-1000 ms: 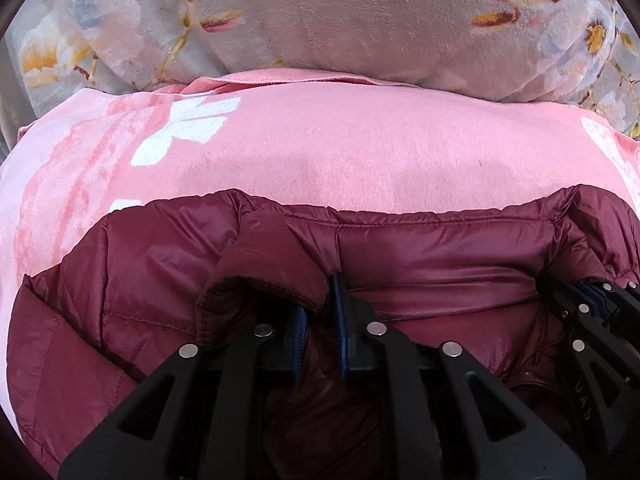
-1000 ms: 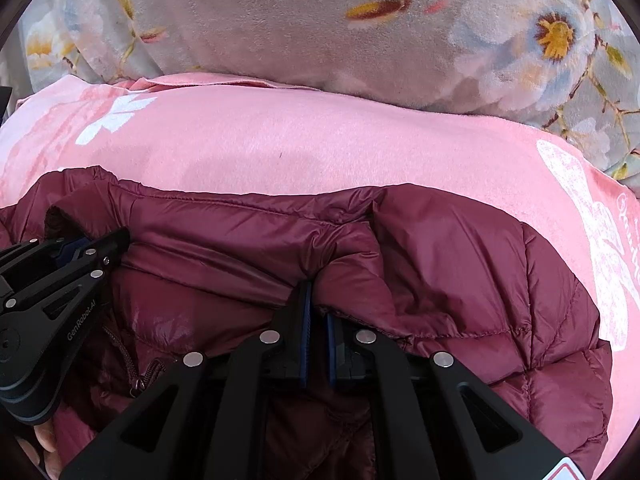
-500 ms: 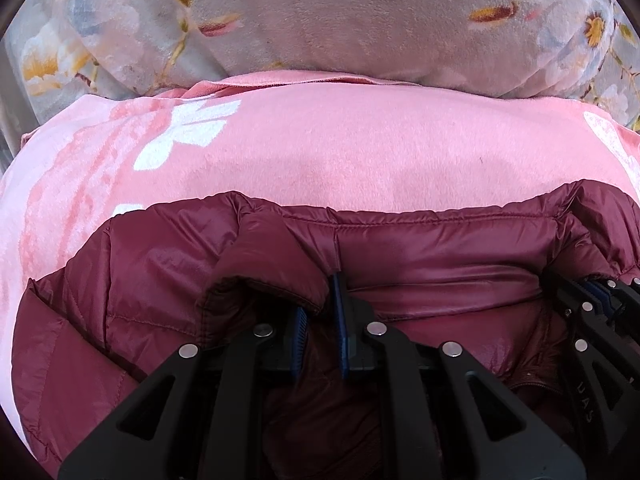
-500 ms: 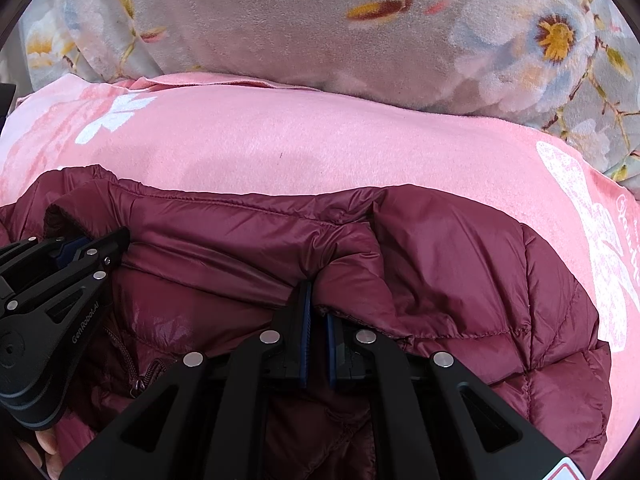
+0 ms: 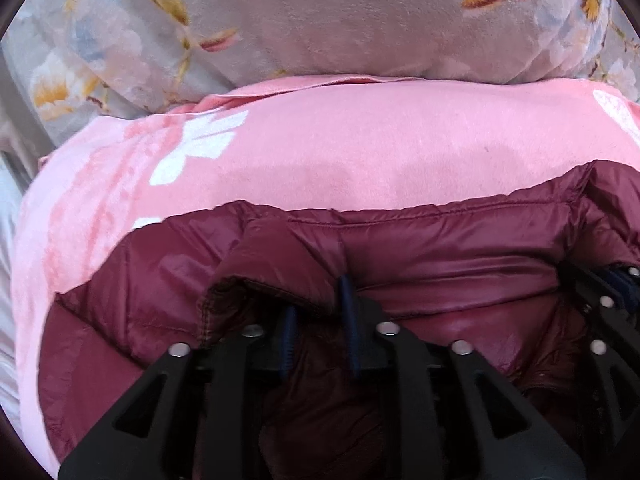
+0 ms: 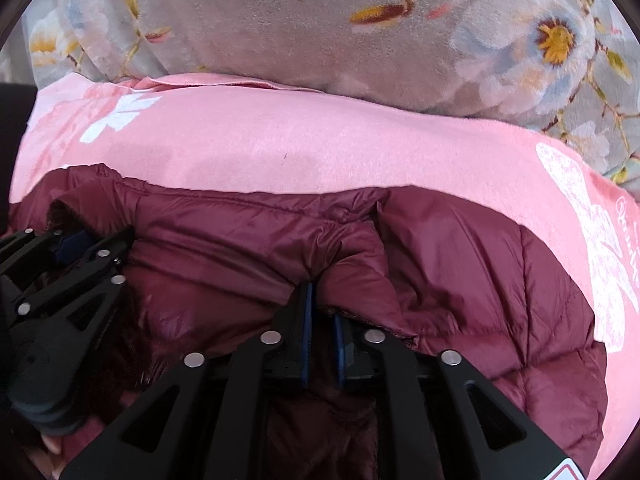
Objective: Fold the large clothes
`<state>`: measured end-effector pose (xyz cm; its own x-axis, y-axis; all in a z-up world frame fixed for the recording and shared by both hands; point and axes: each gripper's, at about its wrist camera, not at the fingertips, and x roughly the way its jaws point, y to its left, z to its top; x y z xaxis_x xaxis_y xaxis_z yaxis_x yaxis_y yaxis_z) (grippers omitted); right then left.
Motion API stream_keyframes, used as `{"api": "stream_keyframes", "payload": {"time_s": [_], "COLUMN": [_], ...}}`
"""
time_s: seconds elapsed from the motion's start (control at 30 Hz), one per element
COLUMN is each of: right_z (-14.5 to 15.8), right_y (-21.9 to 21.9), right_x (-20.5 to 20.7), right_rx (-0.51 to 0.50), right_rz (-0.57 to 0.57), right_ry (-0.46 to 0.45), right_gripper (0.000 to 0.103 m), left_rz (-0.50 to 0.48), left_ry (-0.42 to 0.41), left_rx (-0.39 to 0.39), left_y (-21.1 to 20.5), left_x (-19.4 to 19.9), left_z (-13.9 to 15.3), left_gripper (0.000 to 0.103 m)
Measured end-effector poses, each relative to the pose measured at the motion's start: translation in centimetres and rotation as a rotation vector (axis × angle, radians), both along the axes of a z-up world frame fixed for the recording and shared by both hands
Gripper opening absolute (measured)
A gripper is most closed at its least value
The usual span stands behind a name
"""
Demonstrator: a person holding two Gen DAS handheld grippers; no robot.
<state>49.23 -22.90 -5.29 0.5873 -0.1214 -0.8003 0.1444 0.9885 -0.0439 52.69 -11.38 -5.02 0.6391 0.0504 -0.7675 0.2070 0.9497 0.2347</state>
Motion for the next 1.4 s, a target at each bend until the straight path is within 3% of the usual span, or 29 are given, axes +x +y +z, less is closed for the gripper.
{"api": "stream_keyframes", "payload": {"time_s": [0.03, 0.07, 0.1, 0.13, 0.17, 0.23, 0.4, 0.57, 0.7, 0.87, 0.97, 1.03, 1.1, 1.17, 1.23, 1.4], "right_z": [0.6, 1.3, 2.1, 2.8, 3.6, 4.7, 6.0, 4.6, 3.0, 1.6, 1.2, 1.0, 0.9, 0.8, 1.1, 3.4], "right_y": [-0.2, -0.5, -0.6, -0.7, -0.9, -1.2, -3.5, -4.9, -5.1, -4.5, -4.7, -5.1, -5.3, -5.5, -5.7, -5.8], "right_x": [-1.0, -2.5, -4.2, -6.0, -8.4, -13.0, -27.0, -39.7, -45.7, -48.7, -49.0, -49.0, -49.1, -49.3, -49.6, -51.7], "right_rx": [0.021, 0.054, 0.094, 0.122, 0.13, 0.113, 0.101, 0.111, 0.208, 0.28, 0.317, 0.338, 0.353, 0.379, 0.408, 0.409], "right_rz": [-0.005, -0.002, 0.017, 0.035, 0.048, 0.07, 0.046, -0.03, -0.098, -0.163, -0.197, -0.223, -0.24, -0.236, -0.235, -0.23], "right_ry": [0.007, 0.001, -0.013, -0.027, -0.042, -0.051, -0.069, -0.035, -0.02, -0.05, -0.072, -0.078, -0.084, -0.084, -0.089, -0.15], "right_gripper": [0.019, 0.033, 0.042, 0.058, 0.061, 0.061, 0.066, 0.07, 0.07, 0.071, 0.068, 0.061, 0.046, 0.017, 0.008, 0.003], "left_rz": [0.002, 0.0, -0.011, -0.024, -0.029, -0.031, -0.045, 0.083, 0.177, 0.199, 0.2, 0.197, 0.183, 0.157, 0.127, 0.09], "left_ry": [0.004, 0.013, 0.033, 0.047, 0.044, 0.025, 0.063, 0.163, 0.172, 0.23, 0.207, 0.206, 0.214, 0.218, 0.212, 0.182], "left_rx": [-0.002, -0.015, -0.057, -0.093, -0.128, -0.15, -0.252, -0.361, -0.379, -0.405, -0.42, -0.431, -0.441, -0.436, -0.426, -0.437], "left_y": [0.3, 0.6, 1.2, 1.6, 2.3, 4.0, 11.0, 21.0, 26.4, 28.6, 28.7, 28.5, 28.1, 27.5, 26.7, 26.5], "left_x": [-0.4, -1.1, -2.2, -3.2, -5.2, -8.7, -18.2, -26.4, -31.2, -35.1, -36.6, -37.3, -37.8, -38.1, -38.5, -40.0], "left_z": [0.3, 0.6, 1.2, 1.6, 2.4, 3.7, 5.6, 4.6, 3.7, 1.7, 2.1, 2.2, 2.2, 2.4, 3.0, 5.2], "left_gripper": [0.033, 0.036, 0.048, 0.066, 0.07, 0.09, 0.091, 0.091, 0.091, 0.091, 0.085, 0.07, 0.057, 0.04, 0.026, 0.018]}}
